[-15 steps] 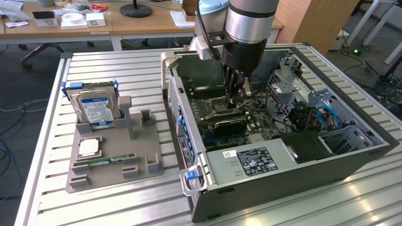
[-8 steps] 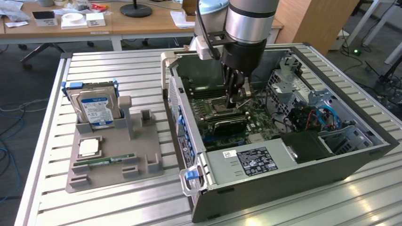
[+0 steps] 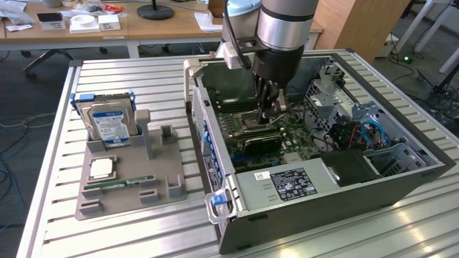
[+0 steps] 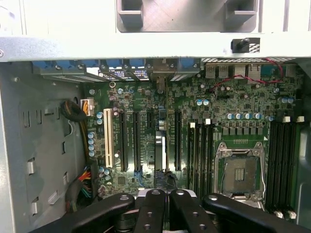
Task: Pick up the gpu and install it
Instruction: 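Press down on the gpu until it lock into place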
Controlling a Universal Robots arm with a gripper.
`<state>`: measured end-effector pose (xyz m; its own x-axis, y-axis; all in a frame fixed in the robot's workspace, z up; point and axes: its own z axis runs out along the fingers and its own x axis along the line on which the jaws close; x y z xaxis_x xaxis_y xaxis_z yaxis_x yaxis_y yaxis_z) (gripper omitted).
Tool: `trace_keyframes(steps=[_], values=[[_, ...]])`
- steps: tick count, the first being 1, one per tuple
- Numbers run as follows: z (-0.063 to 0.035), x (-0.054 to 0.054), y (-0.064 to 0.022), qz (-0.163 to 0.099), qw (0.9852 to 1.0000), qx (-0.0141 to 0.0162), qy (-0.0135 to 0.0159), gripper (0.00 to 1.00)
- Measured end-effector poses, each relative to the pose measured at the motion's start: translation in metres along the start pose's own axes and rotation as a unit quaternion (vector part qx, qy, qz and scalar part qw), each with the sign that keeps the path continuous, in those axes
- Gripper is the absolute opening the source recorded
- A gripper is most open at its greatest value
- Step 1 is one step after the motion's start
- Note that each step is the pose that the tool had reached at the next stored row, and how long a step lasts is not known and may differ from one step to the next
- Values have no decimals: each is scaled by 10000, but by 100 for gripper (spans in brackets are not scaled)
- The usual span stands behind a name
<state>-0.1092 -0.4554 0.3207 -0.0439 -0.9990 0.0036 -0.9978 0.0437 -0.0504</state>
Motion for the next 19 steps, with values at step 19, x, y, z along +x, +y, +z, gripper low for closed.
trace_keyframes(steps=[19], values=[[44,-4,46,0,10000,0,0,11]])
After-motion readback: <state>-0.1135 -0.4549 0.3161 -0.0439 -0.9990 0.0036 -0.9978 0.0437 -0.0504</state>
